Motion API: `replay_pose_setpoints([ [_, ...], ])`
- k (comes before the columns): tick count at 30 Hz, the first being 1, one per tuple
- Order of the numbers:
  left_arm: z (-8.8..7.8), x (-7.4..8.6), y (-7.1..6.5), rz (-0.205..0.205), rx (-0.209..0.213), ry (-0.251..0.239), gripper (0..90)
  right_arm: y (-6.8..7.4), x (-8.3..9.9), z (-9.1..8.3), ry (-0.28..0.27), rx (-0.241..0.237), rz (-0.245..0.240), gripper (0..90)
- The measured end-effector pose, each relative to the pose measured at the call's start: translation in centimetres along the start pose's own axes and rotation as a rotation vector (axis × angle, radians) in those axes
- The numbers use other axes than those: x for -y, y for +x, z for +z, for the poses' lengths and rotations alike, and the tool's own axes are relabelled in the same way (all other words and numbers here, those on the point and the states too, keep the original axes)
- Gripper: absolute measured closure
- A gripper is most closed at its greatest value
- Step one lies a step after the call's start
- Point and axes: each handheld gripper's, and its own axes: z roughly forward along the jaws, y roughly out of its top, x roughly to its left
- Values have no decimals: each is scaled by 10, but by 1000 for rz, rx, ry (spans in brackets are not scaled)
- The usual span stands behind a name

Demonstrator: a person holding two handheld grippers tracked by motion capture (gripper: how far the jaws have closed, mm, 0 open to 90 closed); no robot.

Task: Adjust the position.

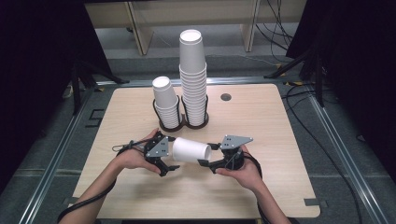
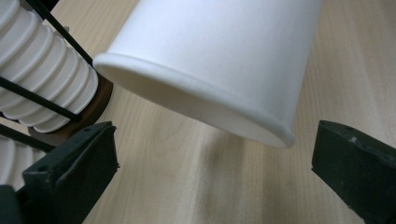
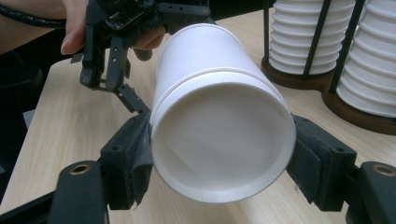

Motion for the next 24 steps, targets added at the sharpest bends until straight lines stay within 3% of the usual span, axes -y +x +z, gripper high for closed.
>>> replay_pose_setpoints([
  [3,0,0,2,-11,1,-16,0,0,0,2,-17,-12,0,287],
  [8,3,0,0,-9,-4,-21,0,1,1,2,7,-14,16,287],
  [14,5,-3,0,14,9,-17,0,0,3,3,-3,-7,6,287],
  [18,7,-5,2,13,4,-24,0,1,3,5,-1,-21,9,287],
  [19,7,-5,2,16,3,-21,0,1,3,6,3,-52,19,287],
  [24,7,-5,2,21,18,-24,0,0,3,6,9,-29,1,287],
])
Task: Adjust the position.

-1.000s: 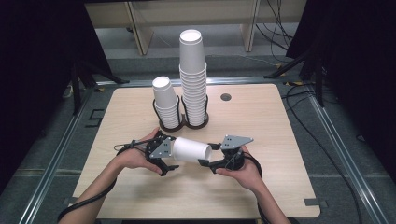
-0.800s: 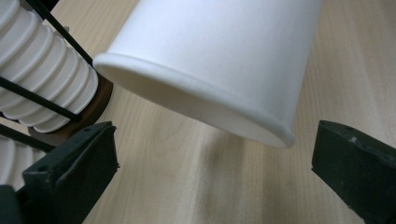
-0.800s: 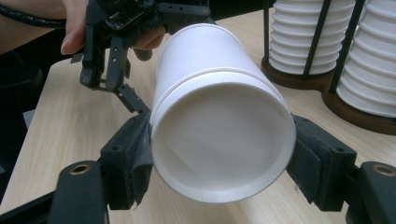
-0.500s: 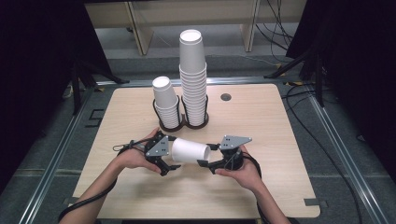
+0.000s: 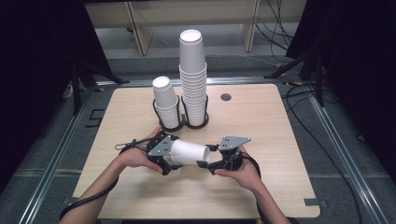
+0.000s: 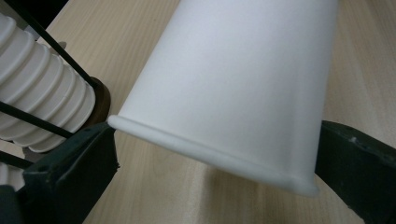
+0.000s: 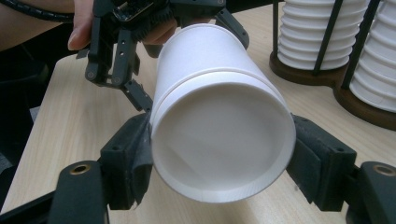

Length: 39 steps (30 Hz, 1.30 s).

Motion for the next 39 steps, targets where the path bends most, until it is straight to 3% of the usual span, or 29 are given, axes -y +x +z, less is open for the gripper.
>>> replay_pose_setpoints([
  [6,1,0,0,4,10,-5,0,2,-1,1,5,-15,13,287],
  [8,1,0,0,8,11,-2,0,2,-1,2,-3,-7,-2,287],
  [10,1,0,1,24,2,5,2,2,-1,4,-6,-48,11,287],
  [15,2,0,-1,19,23,-4,13,2,-1,4,-11,-49,8,287],
  [16,2,0,-1,12,25,-7,17,2,-2,3,-13,-28,-12,287],
  [22,2,0,0,19,12,-7,43,3,-2,1,1,-24,10,287],
  [23,2,0,1,25,7,-5,46,2,-2,2,-8,-20,-17,287],
  [26,2,0,0,11,24,-18,53,3,-2,1,-8,-27,11,287],
  [30,1,0,0,14,21,-27,65,1,-2,1,-21,-24,-5,284],
  [33,-2,-1,1,22,23,-26,74,0,-1,2,-33,-52,29,280],
  [35,-3,-1,1,25,17,-27,79,-2,-1,1,-29,-39,9,276],
  [39,-5,0,2,30,12,-26,87,-1,-2,2,-25,-44,26,274],
])
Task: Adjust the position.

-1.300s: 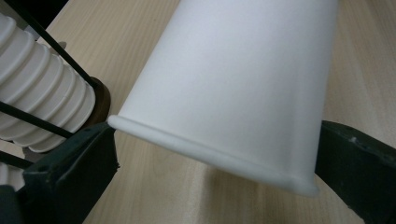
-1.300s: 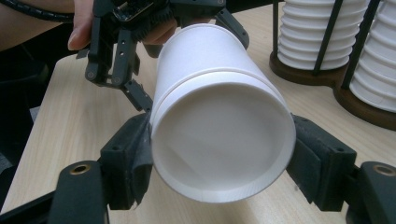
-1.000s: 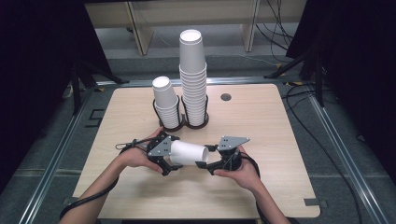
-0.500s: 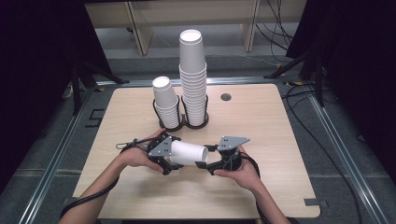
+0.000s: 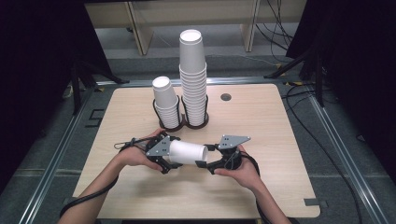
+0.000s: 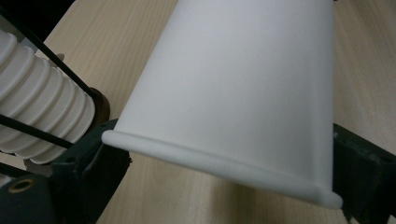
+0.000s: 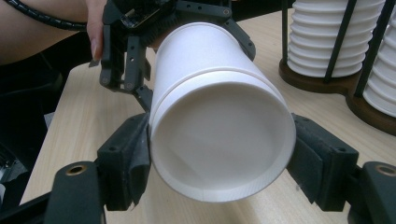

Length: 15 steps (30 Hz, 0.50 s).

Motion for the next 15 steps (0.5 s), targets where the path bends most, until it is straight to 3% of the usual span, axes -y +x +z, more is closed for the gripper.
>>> replay_pose_setpoints([
  [4,-1,0,-1,20,-14,10,98,-1,0,1,1,6,0,269],
  [5,-1,0,-1,23,-13,14,101,-3,0,2,-8,9,-30,268],
  [7,-1,-1,-2,28,-18,14,109,-2,1,3,-12,-14,6,265],
  [8,-2,-1,-2,33,-19,18,112,0,1,3,-9,0,24,265],
  [15,-3,-4,-2,49,-19,23,138,-3,1,4,-15,19,-13,251],
])
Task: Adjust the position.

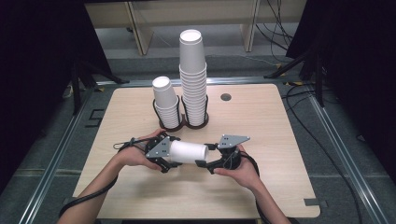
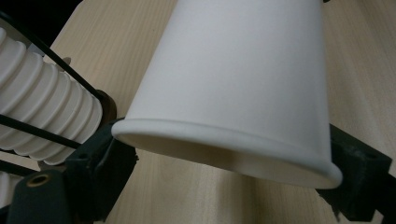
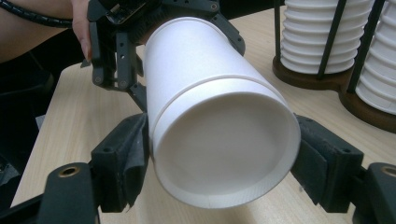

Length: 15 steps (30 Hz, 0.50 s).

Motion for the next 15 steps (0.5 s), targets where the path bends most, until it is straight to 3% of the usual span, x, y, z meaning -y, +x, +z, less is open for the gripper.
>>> replay_pose_setpoints([
  [2,-1,0,0,2,2,-2,143,1,-1,-2,21,11,6,251],
  [6,-3,-1,1,7,6,-6,156,1,-1,-2,5,-4,11,248],
  [8,-4,-1,1,10,3,-5,164,4,-1,-2,4,-5,55,247],
  [9,-4,-1,1,10,-1,-12,167,1,-1,-2,9,-1,20,246],
  [10,-4,-1,1,14,6,-6,170,1,-2,-3,12,4,15,246],
  [15,-5,-1,1,16,4,-3,179,1,-1,-1,-1,-5,22,245],
])
